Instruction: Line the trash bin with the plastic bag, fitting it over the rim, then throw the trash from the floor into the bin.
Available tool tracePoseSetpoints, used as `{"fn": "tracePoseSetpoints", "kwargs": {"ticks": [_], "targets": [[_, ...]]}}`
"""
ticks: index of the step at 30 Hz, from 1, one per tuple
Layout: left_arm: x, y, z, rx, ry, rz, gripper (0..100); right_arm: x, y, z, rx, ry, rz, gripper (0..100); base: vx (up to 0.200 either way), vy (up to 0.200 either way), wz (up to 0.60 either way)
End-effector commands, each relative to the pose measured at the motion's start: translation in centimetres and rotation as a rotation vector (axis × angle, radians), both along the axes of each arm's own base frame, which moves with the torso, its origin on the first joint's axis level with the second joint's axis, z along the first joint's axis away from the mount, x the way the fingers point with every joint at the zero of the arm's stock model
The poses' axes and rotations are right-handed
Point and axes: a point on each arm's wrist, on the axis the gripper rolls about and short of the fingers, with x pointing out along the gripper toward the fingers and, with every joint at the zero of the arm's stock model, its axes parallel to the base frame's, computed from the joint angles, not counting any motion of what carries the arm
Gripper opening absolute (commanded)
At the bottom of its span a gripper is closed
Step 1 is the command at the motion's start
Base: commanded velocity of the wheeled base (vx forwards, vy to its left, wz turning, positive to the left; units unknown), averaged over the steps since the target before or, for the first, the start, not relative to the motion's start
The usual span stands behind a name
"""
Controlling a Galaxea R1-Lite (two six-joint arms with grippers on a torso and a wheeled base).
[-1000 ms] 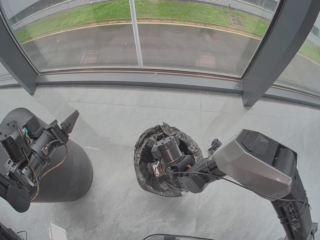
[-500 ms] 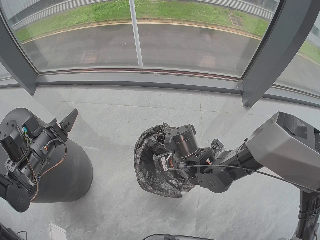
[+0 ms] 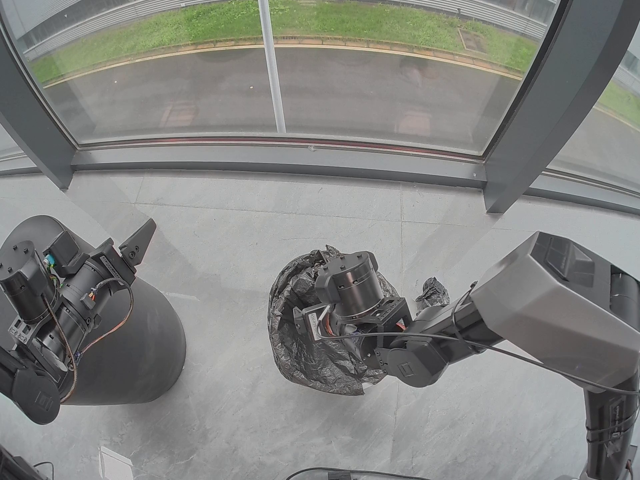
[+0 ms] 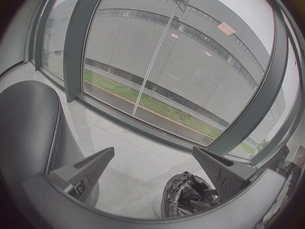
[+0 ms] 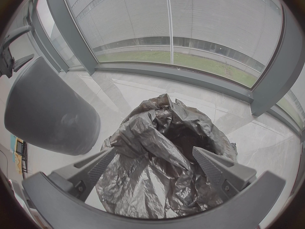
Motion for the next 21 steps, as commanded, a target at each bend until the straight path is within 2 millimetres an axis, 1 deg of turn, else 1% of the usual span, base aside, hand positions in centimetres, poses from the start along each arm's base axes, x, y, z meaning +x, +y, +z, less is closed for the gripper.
{"fn": "tracePoseSetpoints", "kwargs": {"ticks": [1, 2, 3, 6, 15, 17, 18, 19, 21], "targets": [[0.0, 0.0, -0.1, -0.001, 0.003, 0.000, 100, 2.1, 1.4, -2.6, -0.011, -0.003, -0.018, 100, 0.000, 0.000, 0.00], [0.0, 0.0, -0.1, -0.001, 0.003, 0.000, 100, 2.2, 1.4, -2.5, -0.009, -0.005, -0.020, 100, 0.000, 0.000, 0.00], [0.0, 0.0, -0.1, -0.001, 0.003, 0.000, 100, 3.3, 1.2, -2.9, -0.006, -0.015, -0.041, 100, 0.000, 0.000, 0.00], [0.1, 0.0, -0.1, 0.000, 0.004, 0.000, 100, 4.2, 1.1, -3.2, -0.020, -0.034, -0.061, 100, 0.000, 0.000, 0.00], [0.1, 0.0, -0.2, 0.000, 0.007, -0.001, 100, 4.6, 0.8, -2.6, -0.006, -0.052, -0.081, 100, 0.000, 0.000, 0.00], [0.1, 0.0, -0.1, -0.002, 0.005, -0.001, 100, 4.6, 0.7, -2.2, 0.003, -0.059, -0.089, 100, 0.000, 0.000, 0.00], [0.1, 0.0, -0.1, -0.002, 0.005, -0.001, 100, 4.5, 0.7, -1.6, 0.011, -0.068, -0.099, 100, 0.000, 0.000, 0.00], [0.1, 0.0, -0.1, -0.002, 0.005, -0.001, 100, 4.4, 0.6, -1.5, 0.012, -0.069, -0.101, 100, 0.000, 0.000, 0.00], [0.1, 0.0, -0.1, -0.002, 0.005, 0.000, 100, 4.3, 0.5, -0.8, 0.027, -0.075, -0.105, 100, 0.000, 0.000, 0.00]]}}
